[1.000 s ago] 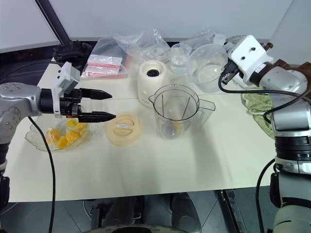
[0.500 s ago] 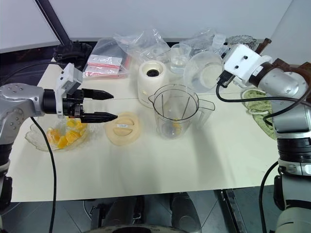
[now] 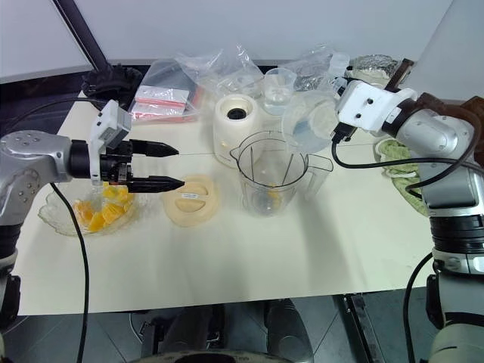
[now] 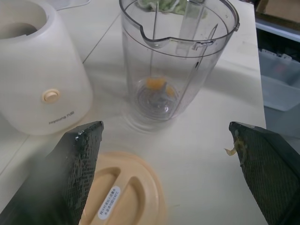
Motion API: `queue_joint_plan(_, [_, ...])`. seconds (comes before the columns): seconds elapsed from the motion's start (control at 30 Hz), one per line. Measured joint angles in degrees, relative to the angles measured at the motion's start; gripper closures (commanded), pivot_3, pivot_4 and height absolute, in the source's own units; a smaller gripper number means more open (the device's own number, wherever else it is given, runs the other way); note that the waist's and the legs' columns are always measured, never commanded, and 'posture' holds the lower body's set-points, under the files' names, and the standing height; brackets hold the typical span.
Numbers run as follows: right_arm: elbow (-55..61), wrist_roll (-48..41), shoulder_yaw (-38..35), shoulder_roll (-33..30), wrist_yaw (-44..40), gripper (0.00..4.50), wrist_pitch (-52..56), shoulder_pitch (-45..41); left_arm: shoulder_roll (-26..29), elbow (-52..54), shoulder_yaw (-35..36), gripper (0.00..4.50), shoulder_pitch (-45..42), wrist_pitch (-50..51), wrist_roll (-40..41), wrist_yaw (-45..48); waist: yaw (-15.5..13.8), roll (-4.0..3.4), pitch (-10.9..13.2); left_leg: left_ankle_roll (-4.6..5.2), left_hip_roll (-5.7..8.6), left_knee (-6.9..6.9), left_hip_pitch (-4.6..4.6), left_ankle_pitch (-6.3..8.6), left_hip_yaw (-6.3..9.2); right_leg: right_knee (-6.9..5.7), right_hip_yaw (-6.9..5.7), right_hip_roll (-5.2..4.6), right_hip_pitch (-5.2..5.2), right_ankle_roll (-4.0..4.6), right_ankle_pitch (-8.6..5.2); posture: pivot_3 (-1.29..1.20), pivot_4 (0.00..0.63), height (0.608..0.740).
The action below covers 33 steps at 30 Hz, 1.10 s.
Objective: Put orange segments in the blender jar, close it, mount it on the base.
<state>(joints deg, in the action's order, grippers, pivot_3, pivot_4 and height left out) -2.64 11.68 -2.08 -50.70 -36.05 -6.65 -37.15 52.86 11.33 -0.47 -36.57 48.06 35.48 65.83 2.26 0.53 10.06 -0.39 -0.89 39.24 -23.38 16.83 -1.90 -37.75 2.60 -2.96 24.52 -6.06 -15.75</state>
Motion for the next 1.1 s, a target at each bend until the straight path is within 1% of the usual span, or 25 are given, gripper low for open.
queue_joint_plan(0.37, [-0.46, 2.26, 0.05, 0.02, 0.93, 4.46, -1.87, 0.23, 0.00, 0.00, 0.00, 0.00, -0.01, 0.01, 0.00, 0.00, 0.06, 0.00, 0.00, -0.12, 0.01, 0.03, 0.07, -0.08, 0.01, -0.20, 0.01, 0.00, 0.00, 0.00, 0.00, 0.00, 0.150, 0.740])
queue_joint_plan(0.47, [-0.42, 1.62, -0.04, 0.51, 0.92, 4.46, -0.19, 0.28, 0.00, -0.01, 0.00, 0.00, -0.01, 0.03, 0.01, -0.01, 0.12, 0.00, 0.00, -0.14, 0.01, 0.03, 0.08, -0.09, 0.01, -0.23, 0.01, 0.01, 0.00, 0.00, 0.00, 0.00, 0.150, 0.740])
queue_joint_plan(0.57, [-0.21, -2.26, -1.31, 3.44, 0.71, 4.46, 5.58, 0.29, -0.01, -0.01, -0.01, 0.00, -0.05, 0.06, 0.04, -0.02, 0.18, 0.01, 0.00, -0.16, 0.00, 0.04, 0.10, -0.11, 0.02, -0.27, 0.02, 0.02, 0.00, 0.01, 0.00, 0.00, 0.150, 0.740])
queue_joint_plan(0.67, [1.14, -7.95, -3.62, 6.21, 0.21, 4.46, 13.65, 0.68, -0.13, -0.01, 0.00, 0.00, -0.18, 0.29, 0.18, -0.07, 0.09, 0.01, 0.00, -0.17, 0.00, 0.04, 0.10, -0.12, 0.05, -0.30, 0.02, 0.02, 0.00, 0.01, 0.00, 0.00, 0.150, 0.740])
queue_joint_plan(0.8, [4.42, -15.09, -8.29, 9.34, 1.01, 4.46, 24.94, 0.70, -0.53, -0.02, 0.03, 0.00, -0.25, 0.49, 0.28, -0.14, -0.09, 0.01, 0.00, -0.17, 0.01, 0.04, 0.08, -0.12, 0.08, -0.30, 0.01, 0.01, 0.00, 0.01, 0.00, 0.00, 0.150, 0.740])
queue_joint_plan(0.9, [7.28, -21.29, -13.04, 12.02, 3.88, 4.46, 35.27, 0.36, -1.13, -0.09, 0.12, 0.00, -0.64, 1.07, 0.83, -0.29, -0.24, 0.01, 0.00, -0.17, 0.01, 0.04, 0.08, -0.12, 0.07, -0.30, 0.01, 0.01, 0.00, 0.01, 0.00, 0.00, 0.150, 0.740])
queue_joint_plan(0.97, [8.67, -23.82, -15.76, 13.13, 6.48, 4.46, 40.23, 0.09, -1.33, -0.11, 0.18, 0.00, -1.44, 1.60, 1.51, -0.41, -0.31, 0.01, 0.00, -0.17, 0.01, 0.04, 0.08, -0.12, 0.08, -0.31, 0.01, 0.01, 0.00, 0.01, 0.00, 0.00, 0.150, 0.740])
queue_joint_plan(1.1, [11.28, -24.98, -21.10, 14.64, 13.70, 4.46, 45.73, 1.66, -1.95, -0.20, 1.11, 0.00, -2.37, 2.61, 2.99, -0.66, -0.47, 0.03, -0.02, -0.17, 0.02, 0.03, 0.08, -0.12, 0.10, -0.29, 0.00, 0.01, 0.00, 0.01, 0.00, 0.00, 0.150, 0.740])
